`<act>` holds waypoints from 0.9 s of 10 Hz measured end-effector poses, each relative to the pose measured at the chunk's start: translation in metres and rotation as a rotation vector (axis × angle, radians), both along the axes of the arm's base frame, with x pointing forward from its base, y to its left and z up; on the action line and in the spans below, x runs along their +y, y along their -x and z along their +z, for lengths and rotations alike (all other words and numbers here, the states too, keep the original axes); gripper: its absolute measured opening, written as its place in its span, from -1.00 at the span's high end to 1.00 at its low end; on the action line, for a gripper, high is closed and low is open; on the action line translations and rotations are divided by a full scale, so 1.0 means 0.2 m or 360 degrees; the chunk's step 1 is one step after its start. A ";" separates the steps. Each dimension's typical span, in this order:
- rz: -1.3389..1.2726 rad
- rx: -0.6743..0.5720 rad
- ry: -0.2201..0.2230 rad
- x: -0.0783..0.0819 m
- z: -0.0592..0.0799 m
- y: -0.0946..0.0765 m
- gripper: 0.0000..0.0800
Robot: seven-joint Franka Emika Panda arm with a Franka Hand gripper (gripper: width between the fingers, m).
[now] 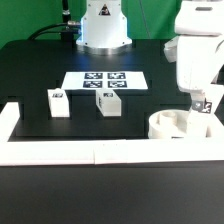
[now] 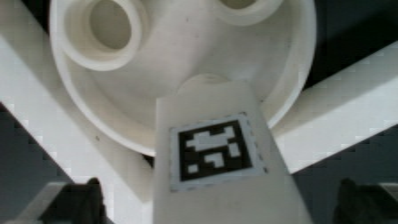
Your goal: Assemble stool
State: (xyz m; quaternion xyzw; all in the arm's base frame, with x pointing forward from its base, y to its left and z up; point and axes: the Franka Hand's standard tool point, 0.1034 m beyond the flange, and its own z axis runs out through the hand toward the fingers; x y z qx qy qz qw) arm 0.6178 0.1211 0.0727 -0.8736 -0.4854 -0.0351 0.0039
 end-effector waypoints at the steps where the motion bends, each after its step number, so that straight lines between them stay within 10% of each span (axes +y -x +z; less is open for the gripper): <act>1: -0.0024 0.0001 -0.0001 0.00 0.00 0.00 -0.56; 4: -0.0278 0.0013 -0.0017 0.00 0.00 0.00 0.17; 9: -0.0827 0.0032 -0.0053 0.00 -0.01 0.00 0.16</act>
Offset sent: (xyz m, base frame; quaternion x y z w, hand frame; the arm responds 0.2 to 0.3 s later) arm 0.0000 0.0000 0.0000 0.0000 0.0000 0.1938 0.9810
